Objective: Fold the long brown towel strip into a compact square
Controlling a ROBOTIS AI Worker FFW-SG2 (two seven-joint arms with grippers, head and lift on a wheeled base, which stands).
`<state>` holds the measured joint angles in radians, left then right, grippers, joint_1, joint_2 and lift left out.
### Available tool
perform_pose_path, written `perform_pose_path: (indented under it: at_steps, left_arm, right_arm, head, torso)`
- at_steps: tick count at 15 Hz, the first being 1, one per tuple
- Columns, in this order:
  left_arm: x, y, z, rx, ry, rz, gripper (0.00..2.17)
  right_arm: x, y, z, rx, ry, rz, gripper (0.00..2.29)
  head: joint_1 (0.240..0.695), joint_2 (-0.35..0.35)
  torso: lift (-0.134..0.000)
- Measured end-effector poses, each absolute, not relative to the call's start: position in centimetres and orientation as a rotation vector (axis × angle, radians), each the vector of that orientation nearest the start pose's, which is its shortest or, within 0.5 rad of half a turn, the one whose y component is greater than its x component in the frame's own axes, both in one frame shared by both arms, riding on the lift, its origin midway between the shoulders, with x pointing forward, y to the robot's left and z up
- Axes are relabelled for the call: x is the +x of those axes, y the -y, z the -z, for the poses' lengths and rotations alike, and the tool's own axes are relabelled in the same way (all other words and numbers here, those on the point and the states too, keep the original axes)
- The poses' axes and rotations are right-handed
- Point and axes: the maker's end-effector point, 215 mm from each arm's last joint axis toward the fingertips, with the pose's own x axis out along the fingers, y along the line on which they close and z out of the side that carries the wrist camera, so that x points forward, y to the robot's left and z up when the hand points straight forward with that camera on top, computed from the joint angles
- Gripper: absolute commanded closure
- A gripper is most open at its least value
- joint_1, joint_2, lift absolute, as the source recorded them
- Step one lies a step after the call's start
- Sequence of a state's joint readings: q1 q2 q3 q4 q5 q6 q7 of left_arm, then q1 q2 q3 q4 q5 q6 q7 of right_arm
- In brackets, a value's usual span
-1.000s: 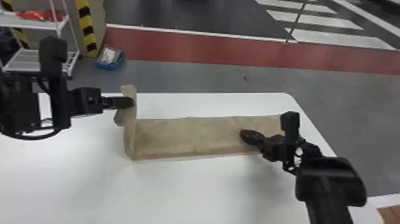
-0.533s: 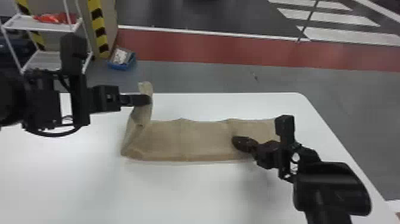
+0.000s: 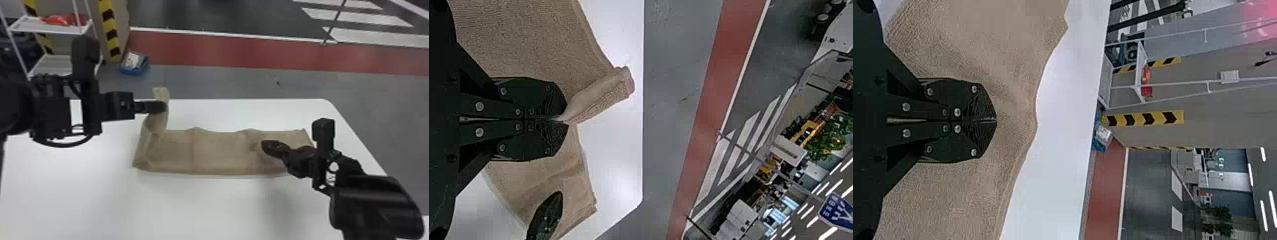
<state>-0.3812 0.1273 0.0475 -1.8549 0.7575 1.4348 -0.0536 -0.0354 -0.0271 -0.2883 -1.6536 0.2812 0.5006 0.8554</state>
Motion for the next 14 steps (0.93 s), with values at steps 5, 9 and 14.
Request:
perform_pose_path:
  at_steps: [5, 9, 14]
  left_arm:
    - [54.2, -8.3, 28.9, -0.318, -0.705, 0.607, 1.74]
    - [54.7, -5.8, 28.7, -0.294, -0.647, 0.596, 1.74]
    - [53.0, 2.5, 29.7, -0.262, -0.639, 0.668, 1.74]
  right_arm:
    - [54.1, 30.6, 40.9, -0.034, -0.411, -0.399, 1.87]
    - [53.7, 36.6, 38.0, 0.010, -0.344, -0.309, 1.87]
    - [52.1, 44.7, 35.8, 0.094, -0.304, -0.203, 1.87]
  head:
    - [0.695, -0.212]
    - [0.695, -0.287]
    - [0.679, -0.350]
  torso:
    - [-0.124]
    - [-0.124]
    - [-0.124]
